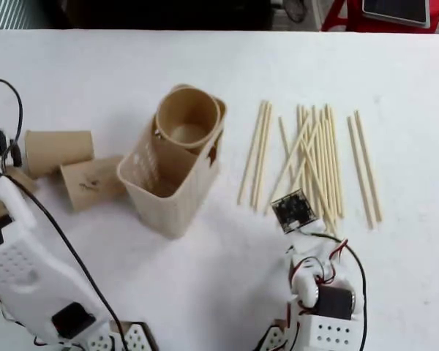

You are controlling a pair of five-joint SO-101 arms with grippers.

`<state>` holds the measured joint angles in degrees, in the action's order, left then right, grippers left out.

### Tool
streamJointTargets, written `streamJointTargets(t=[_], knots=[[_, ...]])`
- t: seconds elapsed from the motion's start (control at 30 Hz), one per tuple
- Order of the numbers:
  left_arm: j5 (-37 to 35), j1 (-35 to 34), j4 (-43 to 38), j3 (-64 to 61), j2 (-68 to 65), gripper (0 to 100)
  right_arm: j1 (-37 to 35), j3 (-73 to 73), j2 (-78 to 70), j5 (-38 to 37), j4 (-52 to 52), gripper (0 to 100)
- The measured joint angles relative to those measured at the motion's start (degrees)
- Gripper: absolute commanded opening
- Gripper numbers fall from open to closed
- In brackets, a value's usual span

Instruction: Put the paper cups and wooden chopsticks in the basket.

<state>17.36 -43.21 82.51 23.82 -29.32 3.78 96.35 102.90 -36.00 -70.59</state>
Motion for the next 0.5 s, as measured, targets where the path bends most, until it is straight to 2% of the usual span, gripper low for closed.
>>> streamJointTargets(t=[0.1,0.4,0.5], knots=[[0.2,0.0,0.0,0.0,0.0,16,0.0,0.0,0.0,0.0,0.0,2.8],[0.3,2.0,3.8,-0.2,0.2,3,0.0,0.0,0.0,0.0,0.0,2.8],[0.1,2.4,4.7,-0.4,0.1,2,0.0,0.0,0.0,0.0,0.0,2.8]])
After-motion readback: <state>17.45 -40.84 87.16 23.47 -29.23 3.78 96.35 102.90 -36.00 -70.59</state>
